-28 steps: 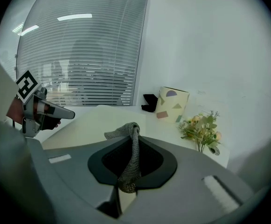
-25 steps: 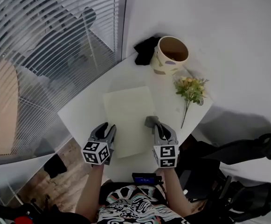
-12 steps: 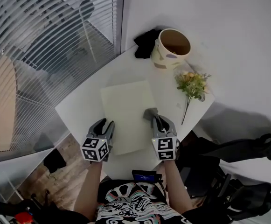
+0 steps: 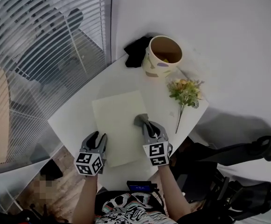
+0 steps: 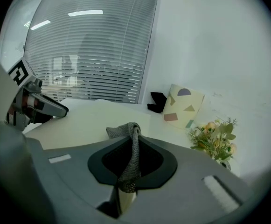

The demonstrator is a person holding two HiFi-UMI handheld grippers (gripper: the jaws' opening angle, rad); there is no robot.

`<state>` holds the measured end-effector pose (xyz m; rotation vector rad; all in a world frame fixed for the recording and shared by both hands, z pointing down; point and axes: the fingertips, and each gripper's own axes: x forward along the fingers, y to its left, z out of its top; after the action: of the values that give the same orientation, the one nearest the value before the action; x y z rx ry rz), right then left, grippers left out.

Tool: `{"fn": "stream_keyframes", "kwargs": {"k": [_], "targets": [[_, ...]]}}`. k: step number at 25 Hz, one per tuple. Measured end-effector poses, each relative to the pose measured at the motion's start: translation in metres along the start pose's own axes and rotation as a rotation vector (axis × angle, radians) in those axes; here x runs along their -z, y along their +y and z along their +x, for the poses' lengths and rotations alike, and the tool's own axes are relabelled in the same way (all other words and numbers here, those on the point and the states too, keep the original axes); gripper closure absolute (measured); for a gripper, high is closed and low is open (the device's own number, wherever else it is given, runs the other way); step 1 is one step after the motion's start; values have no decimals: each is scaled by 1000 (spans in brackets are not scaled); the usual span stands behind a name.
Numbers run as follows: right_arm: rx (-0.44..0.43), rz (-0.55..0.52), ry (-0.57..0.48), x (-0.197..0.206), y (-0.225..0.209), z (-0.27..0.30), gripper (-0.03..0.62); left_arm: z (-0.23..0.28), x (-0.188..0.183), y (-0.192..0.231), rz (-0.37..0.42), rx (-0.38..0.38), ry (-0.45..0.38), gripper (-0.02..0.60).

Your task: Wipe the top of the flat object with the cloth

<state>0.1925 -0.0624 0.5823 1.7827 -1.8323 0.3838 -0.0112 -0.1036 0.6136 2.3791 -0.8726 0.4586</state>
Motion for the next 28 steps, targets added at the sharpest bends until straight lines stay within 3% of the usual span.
{"fn": "stream_keyframes", "kwargs": {"k": [9, 14, 28], "targets": [[-153, 56, 106, 8, 9, 15, 572, 3, -4, 2, 6, -1, -34, 399], [-144, 67, 148, 10, 8, 15, 573, 3, -1, 8, -102, 7, -2, 373], [-143, 75, 138, 9, 9, 15, 574, 3, 0, 10, -92, -19, -27, 371]]}}
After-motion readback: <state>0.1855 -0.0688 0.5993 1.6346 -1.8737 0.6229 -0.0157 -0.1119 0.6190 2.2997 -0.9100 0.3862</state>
